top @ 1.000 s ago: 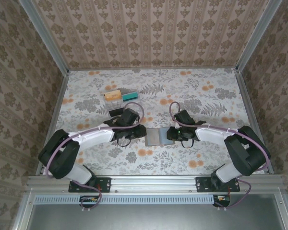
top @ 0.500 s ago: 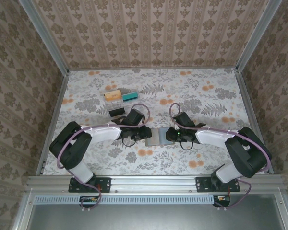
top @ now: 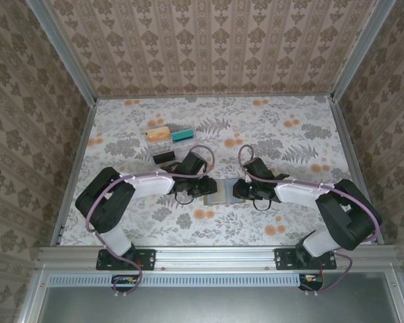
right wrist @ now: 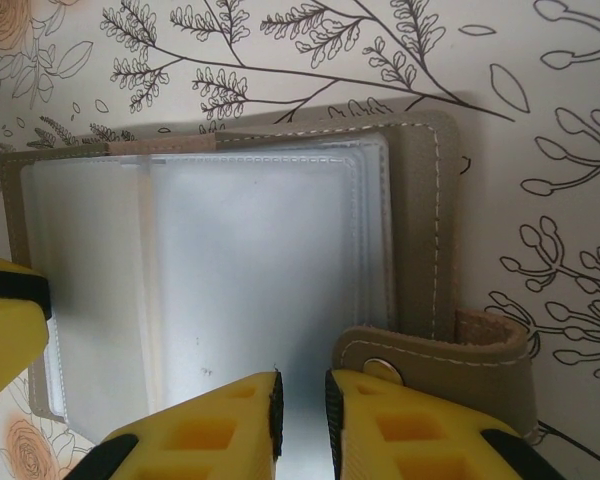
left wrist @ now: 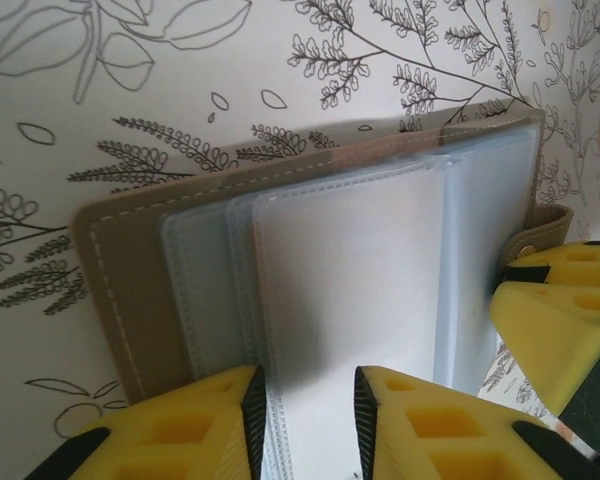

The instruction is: Take the credit cards out of the card holder

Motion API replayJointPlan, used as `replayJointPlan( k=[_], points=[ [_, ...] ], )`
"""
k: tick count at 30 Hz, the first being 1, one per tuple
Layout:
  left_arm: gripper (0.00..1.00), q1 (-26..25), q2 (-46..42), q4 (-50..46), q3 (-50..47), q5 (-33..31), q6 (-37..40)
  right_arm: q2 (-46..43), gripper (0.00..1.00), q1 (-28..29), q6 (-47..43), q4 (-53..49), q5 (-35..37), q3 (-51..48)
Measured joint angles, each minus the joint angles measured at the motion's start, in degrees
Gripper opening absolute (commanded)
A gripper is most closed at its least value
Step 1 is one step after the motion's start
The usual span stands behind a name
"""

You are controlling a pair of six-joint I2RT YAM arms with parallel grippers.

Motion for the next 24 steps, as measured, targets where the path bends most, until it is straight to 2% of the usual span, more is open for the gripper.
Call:
replayJointPlan(
  k=[9, 18, 24],
  points=[
    [0.49, -0.7, 0.2, 2.4, 0.4, 2.5, 0.7, 0.0, 0.23, 0.0, 0.0, 0.4, 0.0, -0.2],
    [0.53, -1.4, 0.2, 5.8, 1.4, 5.6, 1.4, 0.0, 0.24, 0.0, 0.0, 0.4, 0.0, -0.2],
    [0.52, -1.6, 1.3, 6.8, 3.2, 7.7, 1.8, -1.2, 0.31, 0.0, 0.3, -0.5, 0.5, -0.3]
  ],
)
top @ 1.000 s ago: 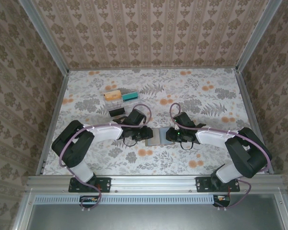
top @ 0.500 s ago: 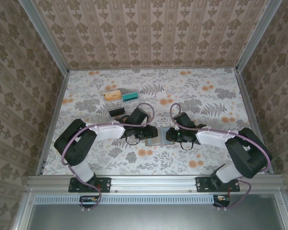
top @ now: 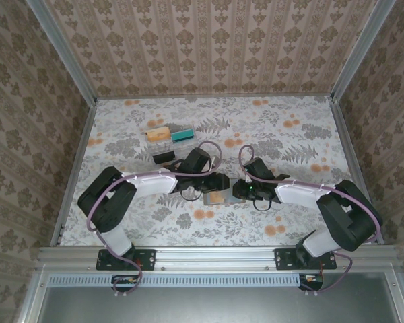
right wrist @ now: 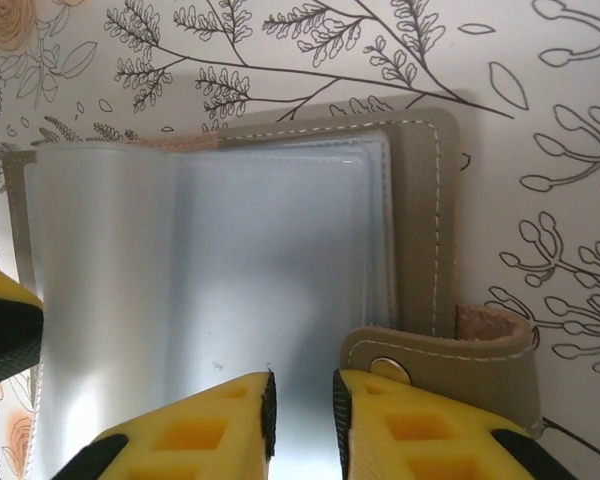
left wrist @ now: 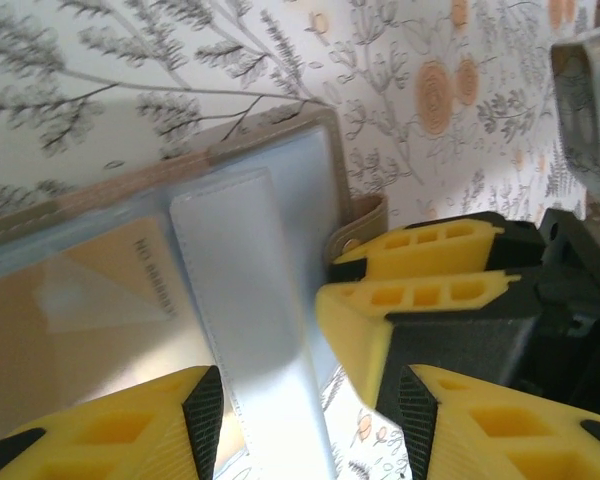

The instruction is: Take the credit cards out of the card holder

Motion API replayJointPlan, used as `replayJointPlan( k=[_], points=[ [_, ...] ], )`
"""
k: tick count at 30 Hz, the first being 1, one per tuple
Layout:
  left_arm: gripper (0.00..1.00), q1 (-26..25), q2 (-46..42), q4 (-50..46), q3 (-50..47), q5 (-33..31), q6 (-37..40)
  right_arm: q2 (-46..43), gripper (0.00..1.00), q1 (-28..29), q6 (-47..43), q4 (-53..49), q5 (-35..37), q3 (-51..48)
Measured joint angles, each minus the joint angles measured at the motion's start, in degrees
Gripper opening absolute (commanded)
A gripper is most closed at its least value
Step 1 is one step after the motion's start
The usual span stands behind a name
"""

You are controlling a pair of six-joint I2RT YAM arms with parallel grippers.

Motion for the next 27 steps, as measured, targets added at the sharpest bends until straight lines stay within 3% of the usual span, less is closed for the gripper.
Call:
replayJointPlan(
  k=[10, 22, 27],
  points=[
    [0.52, -0.7, 4.0, 0.0, 5.1, 2.4, 0.8, -12.6, 0.34, -1.7, 0.3, -7.4, 5.6, -2.1],
    [0.54, -1.7, 6.3, -2.3, 7.6, 3.7, 2.1, -6.9, 0.27, -2.1, 0.8, -7.0, 3.7, -4.0],
    [0.54, -0.9, 2.0, -3.8, 2.9, 1.2, 2.0, -5.4, 0.25, -2.3, 0.8, -6.1, 2.8, -3.9]
  ],
)
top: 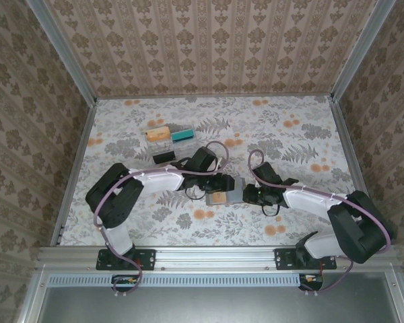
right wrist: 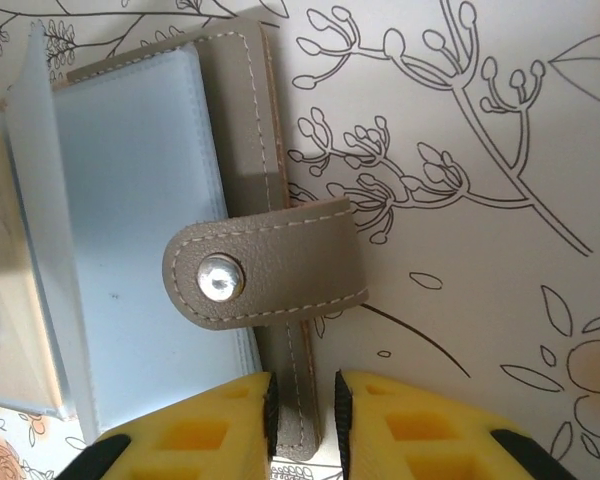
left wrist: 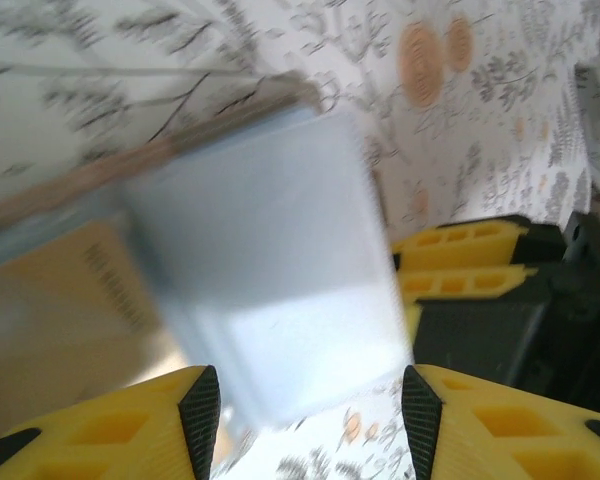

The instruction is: Take the credit cards out of the card holder

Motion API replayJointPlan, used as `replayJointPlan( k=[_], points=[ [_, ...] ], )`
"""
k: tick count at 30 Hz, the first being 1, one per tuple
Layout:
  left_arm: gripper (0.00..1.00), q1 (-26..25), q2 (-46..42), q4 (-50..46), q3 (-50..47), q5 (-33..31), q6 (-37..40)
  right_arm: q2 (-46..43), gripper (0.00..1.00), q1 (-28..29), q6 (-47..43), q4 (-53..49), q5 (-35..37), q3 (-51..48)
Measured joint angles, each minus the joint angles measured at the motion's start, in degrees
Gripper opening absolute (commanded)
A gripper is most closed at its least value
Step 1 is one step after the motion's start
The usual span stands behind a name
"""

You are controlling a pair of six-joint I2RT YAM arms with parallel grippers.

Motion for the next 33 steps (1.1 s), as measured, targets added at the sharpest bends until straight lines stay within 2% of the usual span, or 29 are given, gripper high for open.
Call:
replayJointPlan(
  k=[6, 15, 33],
  points=[
    [0.54, 0.6, -5.2, -3.9, -2.0, -4.8, -0.2, 0.3, 0.24, -0.2, 0.0, 0.1, -0.3, 0.1],
    [0.53, 1.2, -5.9, -7.3, -4.9, -8.8, -1.5, 0.3, 0.24, -0.2, 0.0, 0.4, -0.5, 0.1],
    [0.51, 1.1, -3.8, -6.5, -4.9, -7.9, -1.7, 0.6, 0.24, -0.2, 0.0, 1.3, -0.9, 0.1]
  ],
)
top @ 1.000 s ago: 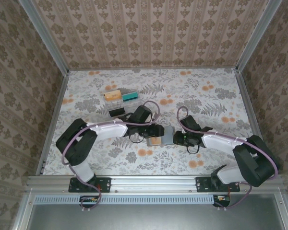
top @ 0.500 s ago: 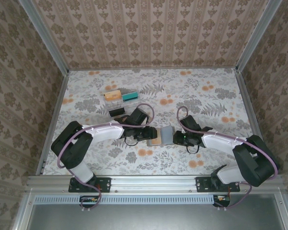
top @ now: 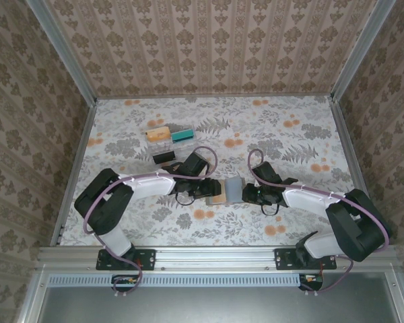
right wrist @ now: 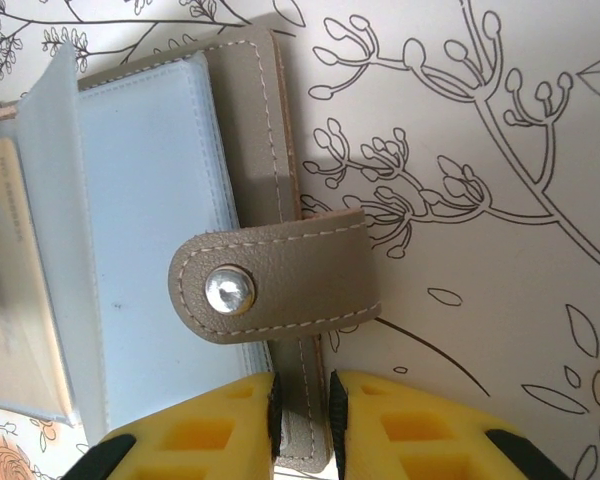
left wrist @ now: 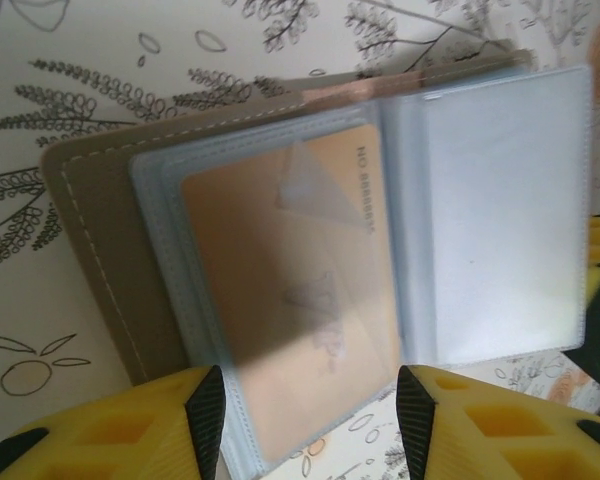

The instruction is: Take the credit cards out of the card holder

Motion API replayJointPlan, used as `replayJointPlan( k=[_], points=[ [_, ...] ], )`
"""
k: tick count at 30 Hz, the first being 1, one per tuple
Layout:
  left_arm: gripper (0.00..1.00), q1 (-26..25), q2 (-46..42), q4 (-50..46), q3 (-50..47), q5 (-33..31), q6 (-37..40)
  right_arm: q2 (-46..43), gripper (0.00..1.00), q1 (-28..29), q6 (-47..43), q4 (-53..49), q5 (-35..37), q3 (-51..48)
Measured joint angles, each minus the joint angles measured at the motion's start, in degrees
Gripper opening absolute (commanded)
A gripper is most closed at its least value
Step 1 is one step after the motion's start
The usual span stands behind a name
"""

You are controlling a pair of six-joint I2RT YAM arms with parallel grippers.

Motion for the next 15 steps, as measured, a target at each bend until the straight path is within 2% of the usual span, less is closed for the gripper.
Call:
replayJointPlan(
  k=[8, 15],
  points=[
    [0.51, 0.0, 1.3, 0.3, 0.7, 1.3, 0.0, 0.1, 0.24, 0.0, 0.0, 0.2, -0.2, 0.0],
    [0.57, -0.4, 1.9, 1.4, 1.4, 3.0, 0.4, 0.1, 0.24, 0.0, 0.0, 0.2, -0.2, 0.0]
  ],
)
